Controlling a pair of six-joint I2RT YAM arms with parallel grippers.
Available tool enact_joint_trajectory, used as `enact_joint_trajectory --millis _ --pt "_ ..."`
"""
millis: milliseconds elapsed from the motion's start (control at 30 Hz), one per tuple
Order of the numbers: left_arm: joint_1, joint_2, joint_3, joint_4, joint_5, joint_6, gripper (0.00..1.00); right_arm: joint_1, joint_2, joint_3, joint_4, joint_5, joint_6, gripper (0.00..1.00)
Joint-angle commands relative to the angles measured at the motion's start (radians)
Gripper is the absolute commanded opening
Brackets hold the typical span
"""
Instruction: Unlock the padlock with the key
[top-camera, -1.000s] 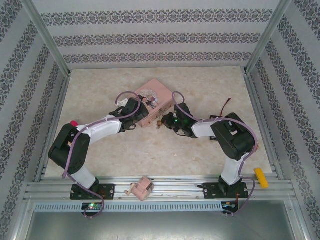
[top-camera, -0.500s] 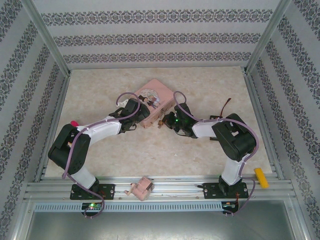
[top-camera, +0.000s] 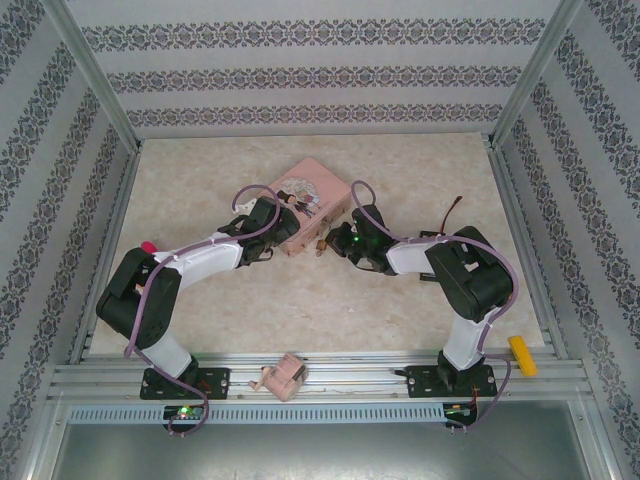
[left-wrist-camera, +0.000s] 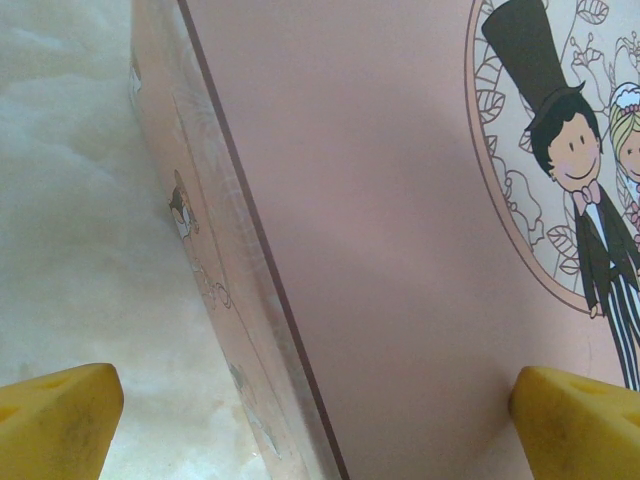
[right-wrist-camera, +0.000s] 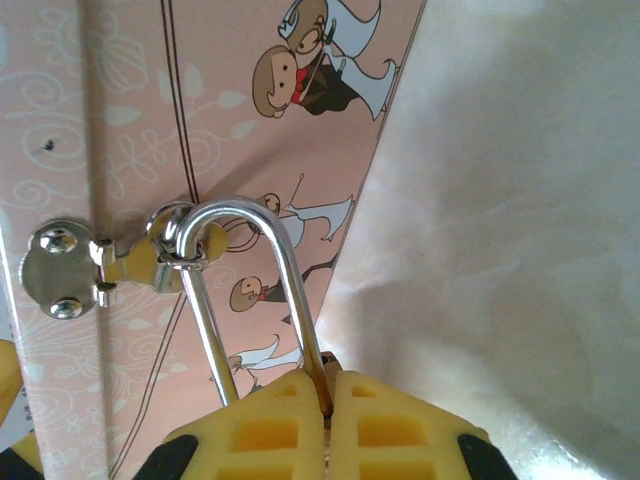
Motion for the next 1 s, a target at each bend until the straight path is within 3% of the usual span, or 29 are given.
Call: enact_joint_trajectory --millis 0,300,967 --pt "-0.024 0.007 -0.041 -0.102 0.046 0.006 0.99 -0.040 0.004 -0.022 0.054 0.062 0.044 0.00" --pt "-0.024 0.003 -0.043 -0.093 0.055 0.004 0.99 -0.039 0.053 -0.045 0.187 0.067 0.119 0.00" --pt "-0.025 0.000 -0.052 -0.082 0.068 -0.005 0.99 -0.066 0.057 -0.038 0.229 0.079 0.132 0.00"
